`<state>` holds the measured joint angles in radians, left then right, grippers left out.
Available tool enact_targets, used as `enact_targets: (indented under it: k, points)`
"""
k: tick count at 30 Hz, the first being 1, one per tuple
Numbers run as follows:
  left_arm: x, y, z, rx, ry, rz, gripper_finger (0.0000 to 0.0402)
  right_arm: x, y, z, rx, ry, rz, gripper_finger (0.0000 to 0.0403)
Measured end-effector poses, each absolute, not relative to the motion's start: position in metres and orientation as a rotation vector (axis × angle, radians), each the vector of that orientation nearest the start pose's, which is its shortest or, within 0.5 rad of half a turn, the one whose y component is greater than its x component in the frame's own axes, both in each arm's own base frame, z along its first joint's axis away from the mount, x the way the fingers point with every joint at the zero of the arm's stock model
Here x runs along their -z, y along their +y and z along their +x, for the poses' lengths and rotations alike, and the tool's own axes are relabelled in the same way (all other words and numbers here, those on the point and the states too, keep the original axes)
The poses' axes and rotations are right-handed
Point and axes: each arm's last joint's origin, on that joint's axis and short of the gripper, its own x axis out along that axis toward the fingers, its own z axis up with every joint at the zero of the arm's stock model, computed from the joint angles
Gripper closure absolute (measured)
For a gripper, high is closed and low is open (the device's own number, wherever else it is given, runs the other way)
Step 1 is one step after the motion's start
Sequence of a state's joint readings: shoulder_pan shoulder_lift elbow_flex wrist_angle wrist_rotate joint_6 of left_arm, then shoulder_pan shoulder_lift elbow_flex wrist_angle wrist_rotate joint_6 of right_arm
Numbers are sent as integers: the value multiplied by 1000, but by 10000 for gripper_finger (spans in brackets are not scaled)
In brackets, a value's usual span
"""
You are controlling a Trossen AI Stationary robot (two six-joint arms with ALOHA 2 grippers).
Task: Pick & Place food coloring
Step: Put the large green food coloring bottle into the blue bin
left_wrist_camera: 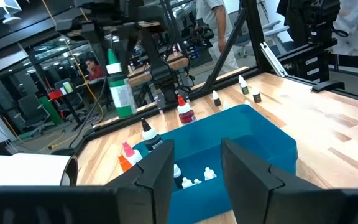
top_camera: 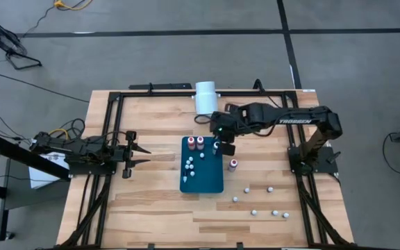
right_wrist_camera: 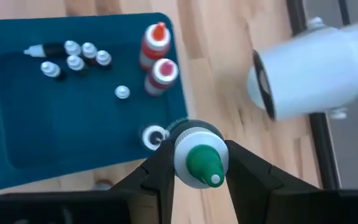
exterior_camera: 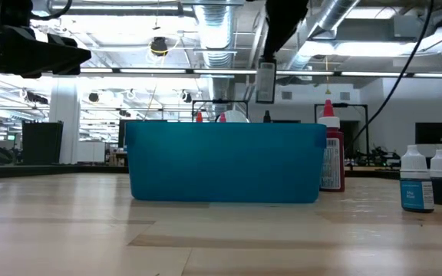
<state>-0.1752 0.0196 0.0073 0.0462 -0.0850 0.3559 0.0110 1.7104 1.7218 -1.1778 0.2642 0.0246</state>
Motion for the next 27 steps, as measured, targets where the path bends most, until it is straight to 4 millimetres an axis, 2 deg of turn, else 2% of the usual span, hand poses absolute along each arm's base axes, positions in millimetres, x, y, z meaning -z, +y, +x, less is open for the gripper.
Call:
enact_targets:
  k: [8,12,16,27]
  points:
    - [-169,-15,97,83,-50,350,278,-329,28,353,158,1127,-186,296]
    - [-169,-15,97,83,-49,351,278,-320,37,359,134,1141,-200,295]
    - [-169,-15,97,83,-49,351,278,-317,40,363,128,1137,-203,295]
    - [-169,-15,97,83,-49,352,278,-287,41,385,81,1185,-217,295]
